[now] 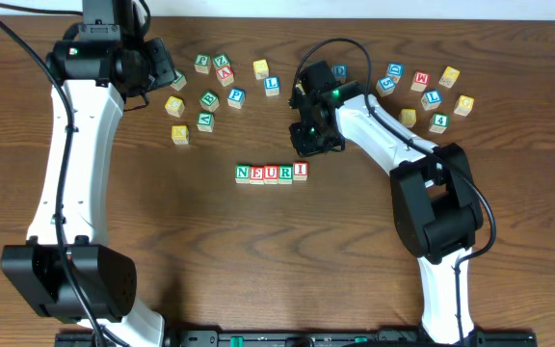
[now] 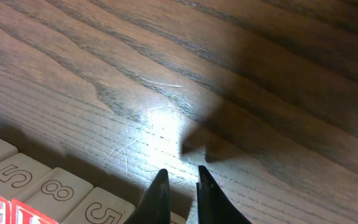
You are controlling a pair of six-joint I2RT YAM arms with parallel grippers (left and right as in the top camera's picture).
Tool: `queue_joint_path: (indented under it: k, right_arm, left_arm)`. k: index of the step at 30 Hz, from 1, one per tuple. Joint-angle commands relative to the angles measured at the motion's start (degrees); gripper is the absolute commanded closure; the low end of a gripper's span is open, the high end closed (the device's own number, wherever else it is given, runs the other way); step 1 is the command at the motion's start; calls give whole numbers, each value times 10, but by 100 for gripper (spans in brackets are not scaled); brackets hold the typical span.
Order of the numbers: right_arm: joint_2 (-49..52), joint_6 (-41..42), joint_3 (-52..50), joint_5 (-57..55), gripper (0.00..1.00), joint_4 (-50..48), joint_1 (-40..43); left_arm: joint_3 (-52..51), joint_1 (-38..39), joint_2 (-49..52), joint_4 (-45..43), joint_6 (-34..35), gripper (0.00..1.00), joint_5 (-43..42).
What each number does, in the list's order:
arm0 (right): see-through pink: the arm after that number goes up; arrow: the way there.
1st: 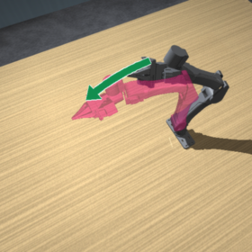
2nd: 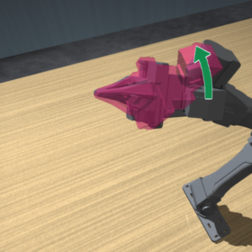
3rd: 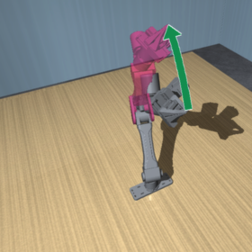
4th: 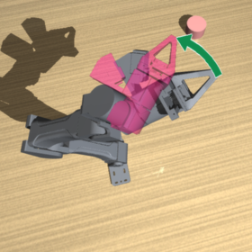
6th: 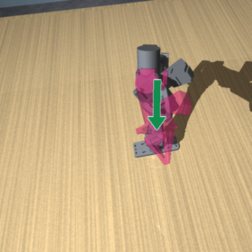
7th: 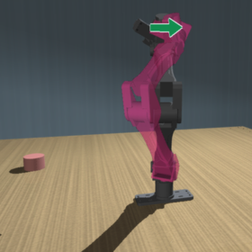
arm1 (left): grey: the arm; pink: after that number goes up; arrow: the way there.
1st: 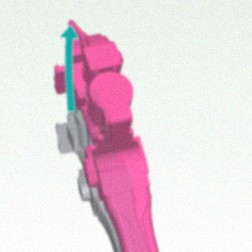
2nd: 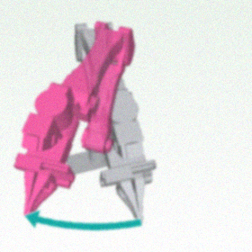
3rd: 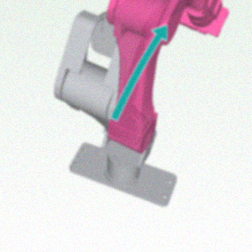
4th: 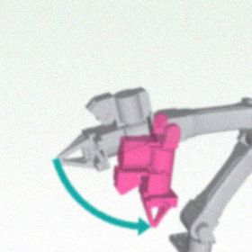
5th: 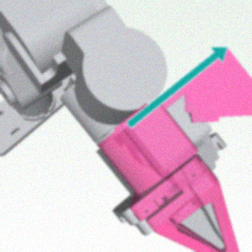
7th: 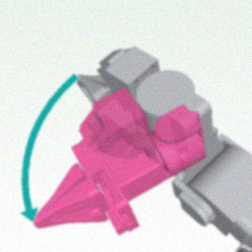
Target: Spell out NEURIPS
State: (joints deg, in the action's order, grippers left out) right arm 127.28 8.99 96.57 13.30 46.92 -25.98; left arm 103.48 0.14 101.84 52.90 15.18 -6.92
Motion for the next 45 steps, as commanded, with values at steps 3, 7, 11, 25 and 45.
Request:
queue_joint_path:
  k: [3,7,11,25,45]
  right_arm:
    - [4,4,9,10,91,9,-18]
    - [4,3,9,10,92,16,-25]
    - [4,2,9,10,92,17,-30]
    - [4,20,9,2,93,27,-30]
    - [3,71,27,-24,85,22,-12]
  left_arm:
    - [-3,-1,7,2,1,74,5]
    - [-3,-1,8,2,1,74,5]
    - [-3,-1,8,2,1,74,5]
    - [-3,-1,7,2,1,74,5]
    - [-3,-1,8,2,1,74,5]
